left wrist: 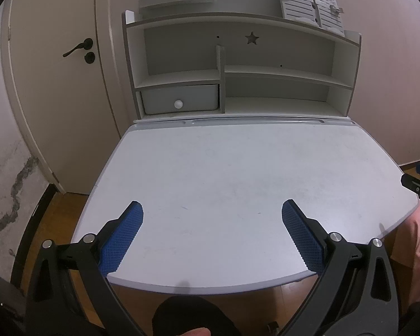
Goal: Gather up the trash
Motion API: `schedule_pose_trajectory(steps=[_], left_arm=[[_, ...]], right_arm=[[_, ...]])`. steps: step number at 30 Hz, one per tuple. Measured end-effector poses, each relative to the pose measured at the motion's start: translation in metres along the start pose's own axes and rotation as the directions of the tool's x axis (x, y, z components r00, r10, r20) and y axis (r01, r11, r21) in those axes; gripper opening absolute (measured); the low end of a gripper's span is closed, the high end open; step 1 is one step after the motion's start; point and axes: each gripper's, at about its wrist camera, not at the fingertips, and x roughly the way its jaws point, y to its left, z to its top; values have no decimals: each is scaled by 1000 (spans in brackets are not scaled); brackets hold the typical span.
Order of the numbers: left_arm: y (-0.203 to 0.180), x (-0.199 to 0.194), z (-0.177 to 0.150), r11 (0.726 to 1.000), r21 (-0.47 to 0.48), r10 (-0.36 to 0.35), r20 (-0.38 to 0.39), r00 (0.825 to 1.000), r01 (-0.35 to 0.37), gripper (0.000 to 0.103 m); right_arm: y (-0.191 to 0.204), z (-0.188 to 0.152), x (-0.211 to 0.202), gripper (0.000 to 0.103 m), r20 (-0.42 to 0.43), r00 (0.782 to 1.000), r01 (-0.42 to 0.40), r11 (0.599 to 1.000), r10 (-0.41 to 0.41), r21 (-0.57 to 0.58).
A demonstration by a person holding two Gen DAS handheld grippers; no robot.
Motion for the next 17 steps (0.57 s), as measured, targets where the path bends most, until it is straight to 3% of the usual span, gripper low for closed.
schedule_pose_trajectory(steps=[8,17], left_arm=[[-1,-3,0,1000,20,2,29,1000,-3,96],[-2,2,0,1000,24,-3,3,1000,3,96]], right_arm=[[-1,-1,1,92,-1,1000,2,1000,-2,0],[-1,-1,2,92,-6,1000,4,1000,-4,2]])
